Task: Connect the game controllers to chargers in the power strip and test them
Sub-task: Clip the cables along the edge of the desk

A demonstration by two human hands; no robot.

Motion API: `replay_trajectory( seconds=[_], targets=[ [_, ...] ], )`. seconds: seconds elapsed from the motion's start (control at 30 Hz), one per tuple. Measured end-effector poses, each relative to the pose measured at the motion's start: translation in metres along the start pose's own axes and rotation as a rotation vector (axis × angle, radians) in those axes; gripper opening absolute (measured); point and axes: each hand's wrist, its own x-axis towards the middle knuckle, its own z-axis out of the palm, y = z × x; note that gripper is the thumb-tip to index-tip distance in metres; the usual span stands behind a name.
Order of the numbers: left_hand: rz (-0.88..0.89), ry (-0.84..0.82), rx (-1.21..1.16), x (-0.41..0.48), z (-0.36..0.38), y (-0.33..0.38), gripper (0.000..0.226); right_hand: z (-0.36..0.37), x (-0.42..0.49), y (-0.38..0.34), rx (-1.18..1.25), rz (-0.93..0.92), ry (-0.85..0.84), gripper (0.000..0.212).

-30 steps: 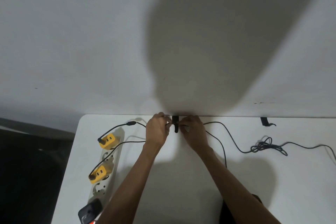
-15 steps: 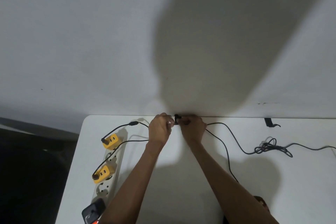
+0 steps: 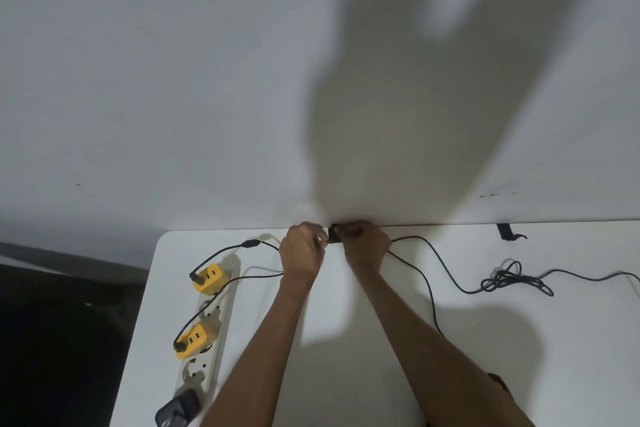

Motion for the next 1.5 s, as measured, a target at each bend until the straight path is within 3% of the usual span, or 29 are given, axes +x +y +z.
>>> replay_trajectory(
  seconds=[0.07, 0.17, 0.3, 0.6, 0.77, 0.87, 1.03, 1.13, 1.33, 1.5],
  targets=[
    [0.011, 0.023, 0.033, 0.001, 0.0, 0.002, 0.024, -0.002, -0.001, -0.001, -0.02, -0.016, -0.023, 0.022],
    [0.101, 0.077, 0.121, -0.01, 0.0, 0.016, 0.027, -0.018, -0.006, 0.012, 0.021, -0.191, -0.064, 0.006],
    [0.194, 0.127, 0.066, -0.037, 0.004, 0.053, 0.035, -0.076, -0.003, 0.044, 0.043, -0.38, -0.038, 0.017],
    [0.328, -0.166, -0.062, -0.104, 0.074, 0.196, 0.026, -0.26, 0.041, 0.14, -0.066, -0.435, 0.013, 0.021],
    [0.302, -0.26, 0.031, -0.129, 0.121, 0.256, 0.046, -0.319, 0.064, 0.182, -0.155, -0.451, -0.038, 0.022],
    [0.257, -0.29, 0.111, -0.136, 0.142, 0.276, 0.058, -0.332, 0.076, 0.209, -0.247, -0.477, -0.086, 0.029],
    [0.224, -0.257, 0.147, -0.137, 0.163, 0.289, 0.021, -0.333, 0.099, 0.233, -0.425, -0.47, -0.277, 0.047],
    [0.21, -0.213, 0.154, -0.14, 0.176, 0.285, 0.007, -0.329, 0.105, 0.244, -0.473, -0.5, -0.341, 0.043],
    [0.165, -0.155, 0.123, -0.152, 0.18, 0.286, 0.011, -0.324, 0.109, 0.253, -0.432, -0.628, -0.269, 0.028],
    [0.184, -0.065, 0.111, -0.147, 0.172, 0.294, 0.031, -0.342, 0.125, 0.241, -0.251, -0.73, -0.211, 0.027]
  ],
)
